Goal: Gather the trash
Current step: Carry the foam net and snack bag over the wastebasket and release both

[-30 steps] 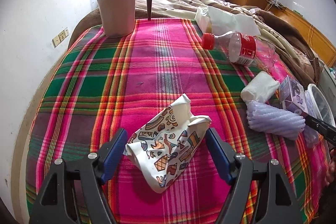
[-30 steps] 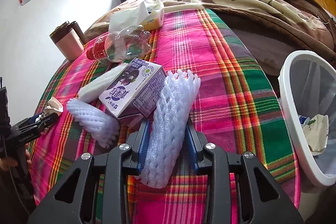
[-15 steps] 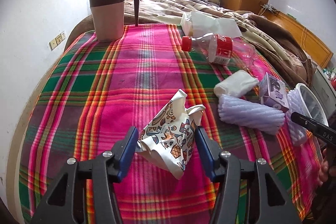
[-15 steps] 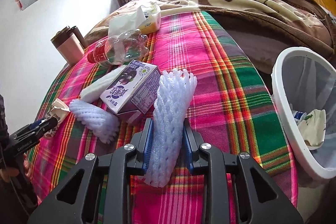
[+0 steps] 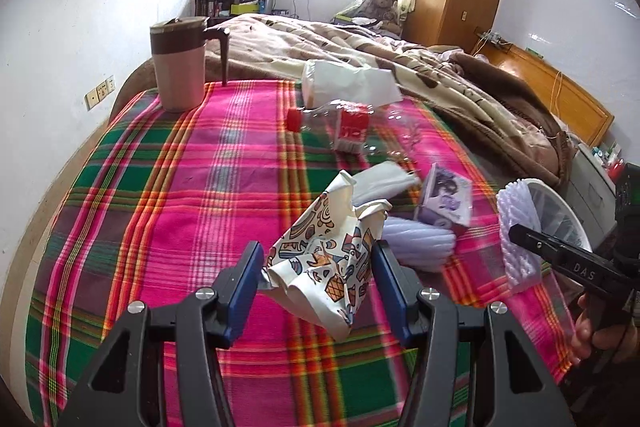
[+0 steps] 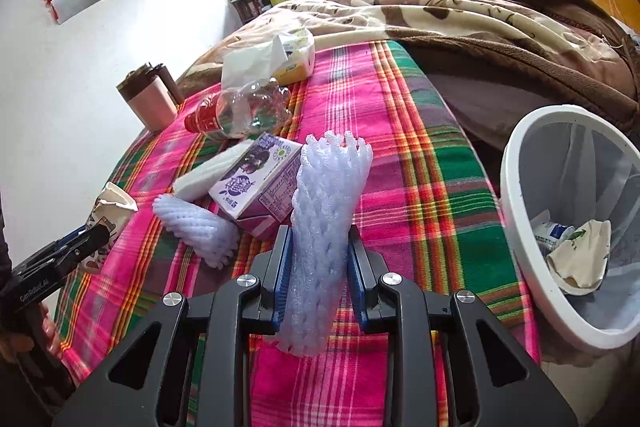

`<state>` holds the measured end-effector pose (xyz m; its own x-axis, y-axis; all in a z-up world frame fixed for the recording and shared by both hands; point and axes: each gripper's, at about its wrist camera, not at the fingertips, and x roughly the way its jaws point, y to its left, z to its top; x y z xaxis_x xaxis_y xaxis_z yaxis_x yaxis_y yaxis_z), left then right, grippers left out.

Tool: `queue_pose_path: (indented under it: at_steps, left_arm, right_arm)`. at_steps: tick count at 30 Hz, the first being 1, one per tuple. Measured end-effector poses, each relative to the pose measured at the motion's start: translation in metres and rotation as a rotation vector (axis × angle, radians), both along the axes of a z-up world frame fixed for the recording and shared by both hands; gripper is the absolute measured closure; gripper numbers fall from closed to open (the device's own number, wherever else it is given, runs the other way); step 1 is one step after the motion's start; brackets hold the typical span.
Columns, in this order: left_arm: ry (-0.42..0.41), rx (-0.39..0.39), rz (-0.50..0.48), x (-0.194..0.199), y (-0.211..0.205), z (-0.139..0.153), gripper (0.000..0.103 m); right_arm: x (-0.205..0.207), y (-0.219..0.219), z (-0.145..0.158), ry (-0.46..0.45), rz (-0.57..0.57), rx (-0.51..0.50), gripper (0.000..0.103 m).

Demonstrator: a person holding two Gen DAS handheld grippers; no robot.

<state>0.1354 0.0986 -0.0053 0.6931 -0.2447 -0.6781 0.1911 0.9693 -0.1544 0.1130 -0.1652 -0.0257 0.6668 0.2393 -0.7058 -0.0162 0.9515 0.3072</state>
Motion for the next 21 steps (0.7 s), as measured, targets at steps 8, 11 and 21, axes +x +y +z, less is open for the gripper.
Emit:
queue_pose_path:
  at_steps: [8, 11, 21]
  left_arm:
    - [-0.047, -0.028, -0.038, -0.012, -0.030, 0.021, 0.045]
    - [-0.063, -0.032, -0.064, -0.017, -0.045, 0.027, 0.045]
    - [-0.101, -0.068, -0.148, -0.022, -0.102, 0.040, 0.045]
  right_arm:
    - [-0.012, -0.017, 0.020, -0.057, -0.015, 0.004, 0.076]
    - [-0.017, -0.026, 0.027, -0.081, -0.031, 0.011, 0.076]
    - [-0.032, -0.059, 0.041, -0.128, -0.101, -0.006, 0.076]
